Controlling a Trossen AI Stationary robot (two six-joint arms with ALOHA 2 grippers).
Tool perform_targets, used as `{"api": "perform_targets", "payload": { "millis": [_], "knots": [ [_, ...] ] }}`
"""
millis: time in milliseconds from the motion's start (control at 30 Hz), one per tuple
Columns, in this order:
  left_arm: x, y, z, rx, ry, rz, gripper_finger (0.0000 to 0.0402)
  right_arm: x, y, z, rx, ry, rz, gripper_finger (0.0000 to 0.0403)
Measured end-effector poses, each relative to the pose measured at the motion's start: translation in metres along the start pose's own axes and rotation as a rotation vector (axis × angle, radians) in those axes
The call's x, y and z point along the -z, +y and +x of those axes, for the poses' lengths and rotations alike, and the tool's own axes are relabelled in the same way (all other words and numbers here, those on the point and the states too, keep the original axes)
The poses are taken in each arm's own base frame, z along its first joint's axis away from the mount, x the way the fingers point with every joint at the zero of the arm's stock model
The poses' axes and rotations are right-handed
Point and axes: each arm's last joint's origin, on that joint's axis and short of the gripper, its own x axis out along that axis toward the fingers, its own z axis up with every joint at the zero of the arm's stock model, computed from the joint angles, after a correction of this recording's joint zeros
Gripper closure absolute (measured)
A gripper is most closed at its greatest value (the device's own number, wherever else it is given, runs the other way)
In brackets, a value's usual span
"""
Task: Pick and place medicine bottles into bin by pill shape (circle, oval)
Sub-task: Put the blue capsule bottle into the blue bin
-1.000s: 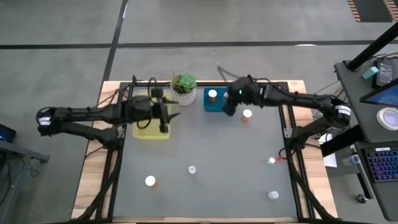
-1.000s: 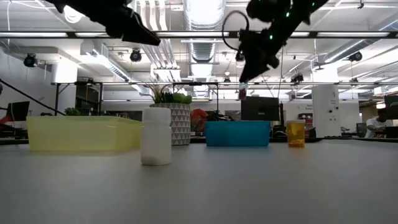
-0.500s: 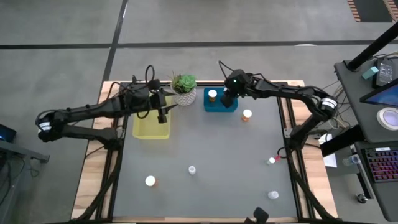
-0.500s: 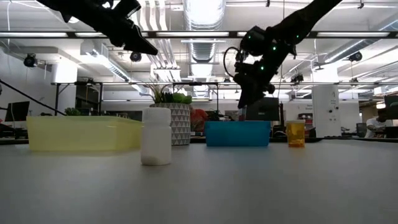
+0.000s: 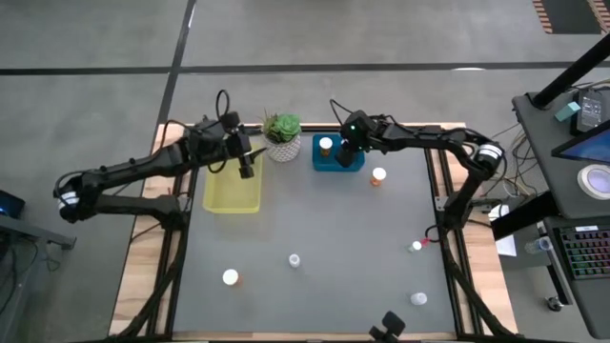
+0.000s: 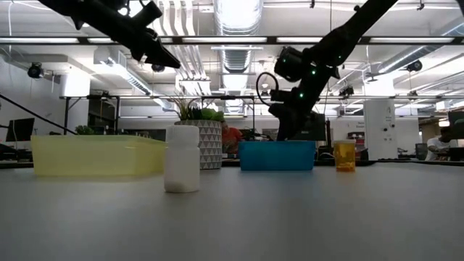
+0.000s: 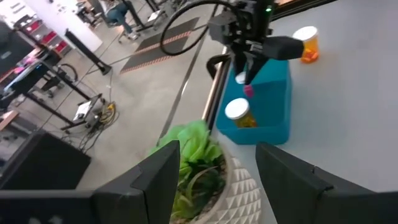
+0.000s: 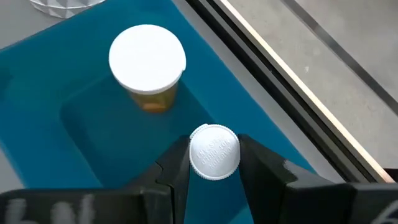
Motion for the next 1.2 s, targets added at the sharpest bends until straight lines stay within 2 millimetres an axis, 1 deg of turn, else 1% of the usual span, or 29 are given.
{"api": "perform_targets", "payload": {
  "millis": [167,567,800,1000,1200],
  "knots": [
    [0.001,0.004,-0.002,-0.019,0.002,-0.007,0.0206,0.002,-0.002,0.006,0.005,0.008,0.031,0.0291],
    [-0.002,0.007,-0.016,-0.035,-0.026,-0.010,0.0206,0.001,-0.001,0.006,0.004,0.003,0.052,0.0291],
    [-0.002,0.007,-0.018,-0.036,-0.027,-0.011,0.0206,0.002,-0.001,0.007,0.005,0.007,0.051,0.0291],
    [-0.001,0.006,-0.018,-0.032,-0.021,-0.014,0.0206,0.006,0.000,0.016,0.005,0.034,0.047,0.0279],
    [-0.001,0.006,-0.018,-0.033,-0.022,-0.016,0.0206,0.007,0.000,0.018,0.017,0.038,0.061,0.0256]
  ]
}}
